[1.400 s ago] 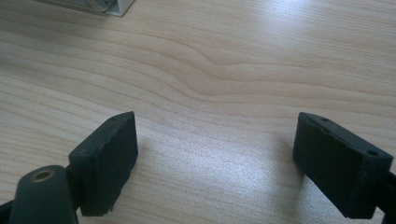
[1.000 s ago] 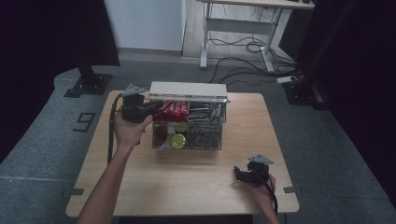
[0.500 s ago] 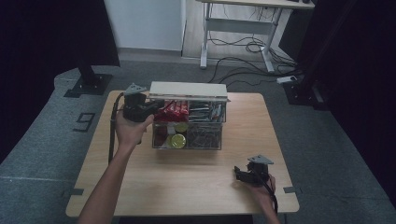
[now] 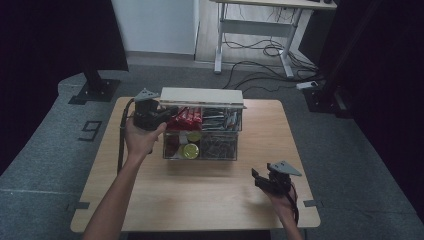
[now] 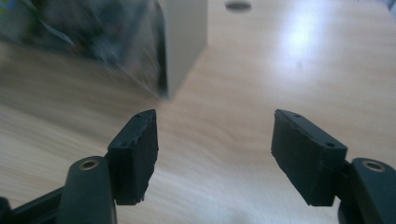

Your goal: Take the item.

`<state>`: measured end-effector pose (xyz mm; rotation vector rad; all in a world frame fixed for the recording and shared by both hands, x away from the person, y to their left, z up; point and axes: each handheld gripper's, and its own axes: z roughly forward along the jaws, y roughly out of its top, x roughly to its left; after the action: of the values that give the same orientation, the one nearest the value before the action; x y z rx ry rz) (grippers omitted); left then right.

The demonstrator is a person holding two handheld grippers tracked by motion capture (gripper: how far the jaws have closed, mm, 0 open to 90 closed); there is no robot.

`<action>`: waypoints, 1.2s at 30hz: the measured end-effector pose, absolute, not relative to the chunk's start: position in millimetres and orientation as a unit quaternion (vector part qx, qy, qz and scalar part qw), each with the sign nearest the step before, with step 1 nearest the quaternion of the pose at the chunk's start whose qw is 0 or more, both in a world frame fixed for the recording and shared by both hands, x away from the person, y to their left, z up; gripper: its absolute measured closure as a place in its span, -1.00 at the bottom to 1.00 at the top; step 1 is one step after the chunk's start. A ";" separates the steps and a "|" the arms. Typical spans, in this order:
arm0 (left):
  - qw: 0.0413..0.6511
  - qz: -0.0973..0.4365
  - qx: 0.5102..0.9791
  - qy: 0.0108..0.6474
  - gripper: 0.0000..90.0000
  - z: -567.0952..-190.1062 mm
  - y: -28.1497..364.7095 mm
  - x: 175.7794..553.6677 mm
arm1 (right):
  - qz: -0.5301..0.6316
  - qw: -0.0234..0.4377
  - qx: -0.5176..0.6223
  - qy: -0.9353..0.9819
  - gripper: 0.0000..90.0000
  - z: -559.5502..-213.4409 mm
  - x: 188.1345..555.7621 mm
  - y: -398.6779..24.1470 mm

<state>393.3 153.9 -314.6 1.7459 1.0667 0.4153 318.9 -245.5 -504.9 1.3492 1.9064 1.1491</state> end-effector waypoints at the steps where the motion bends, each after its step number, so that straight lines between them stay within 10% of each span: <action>1: 0.503 0.172 0.723 0.442 1.00 -314.7 153.7 393.7 | 0.432 0.266 0.497 0.704 -0.28 -501.1 318.5 -245.2; 36: 0.501 0.170 0.725 0.440 1.00 -314.1 151.2 394.9 | 0.525 0.262 0.443 0.678 -0.03 -406.9 330.9 -223.2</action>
<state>394.9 151.2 -314.1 1.7539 1.0647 0.4101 330.9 -223.2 -406.9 1.1975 1.8357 1.4194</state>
